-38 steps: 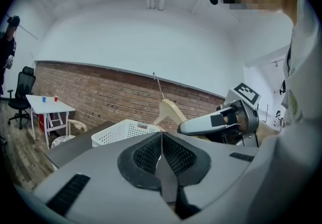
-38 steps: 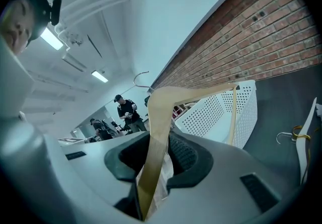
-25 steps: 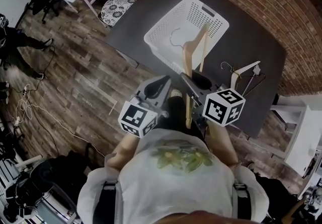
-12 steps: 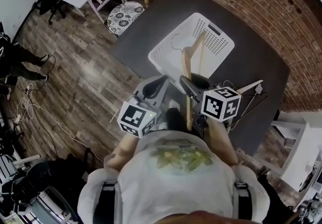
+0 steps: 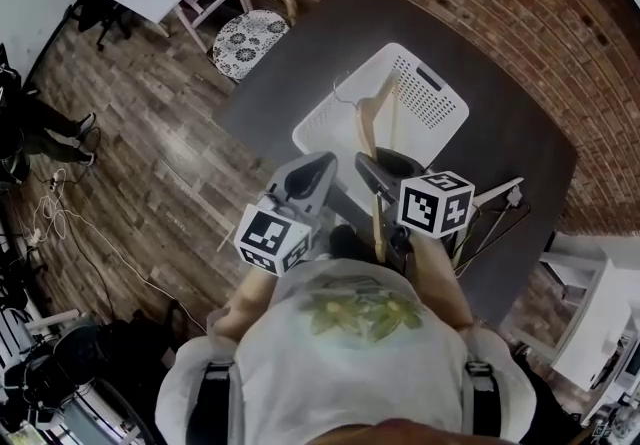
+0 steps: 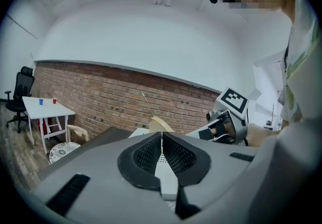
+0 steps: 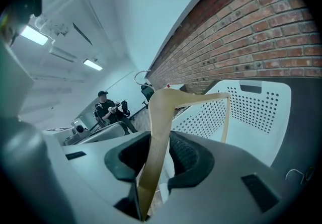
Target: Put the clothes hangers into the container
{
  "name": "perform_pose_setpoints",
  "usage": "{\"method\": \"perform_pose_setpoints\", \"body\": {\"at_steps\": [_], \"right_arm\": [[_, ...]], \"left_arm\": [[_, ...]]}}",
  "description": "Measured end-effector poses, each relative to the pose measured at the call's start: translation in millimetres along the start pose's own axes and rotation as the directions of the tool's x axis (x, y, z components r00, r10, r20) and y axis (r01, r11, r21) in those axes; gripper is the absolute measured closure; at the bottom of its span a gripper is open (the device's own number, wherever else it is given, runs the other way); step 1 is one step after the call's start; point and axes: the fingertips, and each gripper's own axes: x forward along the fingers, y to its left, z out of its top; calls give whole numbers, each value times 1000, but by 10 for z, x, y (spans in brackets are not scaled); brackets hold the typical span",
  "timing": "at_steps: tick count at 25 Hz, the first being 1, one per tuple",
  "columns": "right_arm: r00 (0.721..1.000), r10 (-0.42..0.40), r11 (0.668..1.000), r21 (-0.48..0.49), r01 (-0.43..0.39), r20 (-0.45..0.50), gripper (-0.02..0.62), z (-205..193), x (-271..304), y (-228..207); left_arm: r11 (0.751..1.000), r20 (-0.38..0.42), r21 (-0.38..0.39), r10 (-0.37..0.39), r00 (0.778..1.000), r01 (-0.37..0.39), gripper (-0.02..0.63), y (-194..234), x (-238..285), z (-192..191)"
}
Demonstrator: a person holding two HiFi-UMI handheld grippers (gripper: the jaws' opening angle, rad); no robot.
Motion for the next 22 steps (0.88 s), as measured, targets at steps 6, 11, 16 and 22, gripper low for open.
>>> {"method": "perform_pose_setpoints", "body": {"at_steps": [6, 11, 16, 22], "right_arm": [[1000, -17, 1000, 15, 18, -25, 472, 47, 137, -216], [998, -56, 998, 25, 57, -36, 472, 69, 223, -398], [996, -67, 997, 25, 68, -53, 472, 83, 303, -515], [993, -82, 996, 27, 84, -83, 472, 67, 383, -644]], "left_arm": [[1000, -1, -3, 3, 1000, -3, 577, 87, 142, 38], [1000, -14, -6, 10, 1000, -10, 577, 171, 238, 42], [1000, -21, -9, 15, 1000, -15, 577, 233, 315, 29], [1000, -30, -13, 7, 1000, -8, 577, 261, 432, 49]]}}
